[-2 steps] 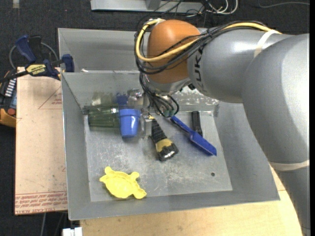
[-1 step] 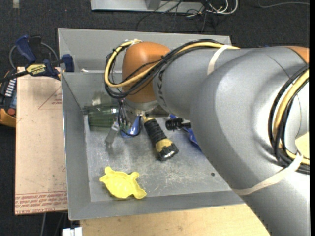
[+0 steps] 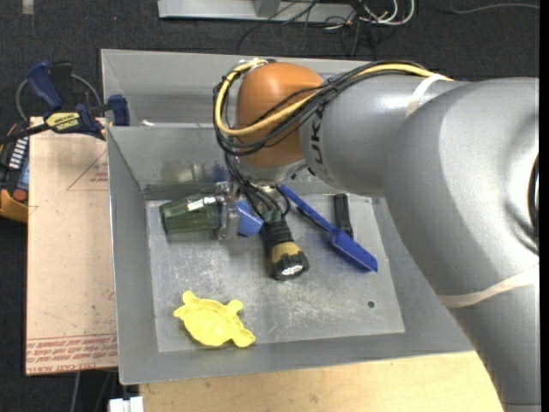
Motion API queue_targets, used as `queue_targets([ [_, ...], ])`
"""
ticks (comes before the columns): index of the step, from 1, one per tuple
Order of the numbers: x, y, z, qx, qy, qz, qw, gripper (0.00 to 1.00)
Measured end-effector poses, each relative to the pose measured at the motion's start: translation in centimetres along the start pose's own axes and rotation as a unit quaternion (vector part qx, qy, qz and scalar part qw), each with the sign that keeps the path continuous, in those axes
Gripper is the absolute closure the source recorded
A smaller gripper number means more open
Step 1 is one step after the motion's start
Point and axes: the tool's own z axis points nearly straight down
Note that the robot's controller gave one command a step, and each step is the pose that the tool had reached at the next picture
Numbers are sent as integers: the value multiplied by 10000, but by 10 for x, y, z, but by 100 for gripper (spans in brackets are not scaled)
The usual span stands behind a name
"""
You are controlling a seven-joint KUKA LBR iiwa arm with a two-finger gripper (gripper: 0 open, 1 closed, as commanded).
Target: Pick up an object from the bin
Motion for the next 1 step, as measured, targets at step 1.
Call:
queue_targets([
  [1,-2,-6,0,-2,-3,-312,9995,100],
])
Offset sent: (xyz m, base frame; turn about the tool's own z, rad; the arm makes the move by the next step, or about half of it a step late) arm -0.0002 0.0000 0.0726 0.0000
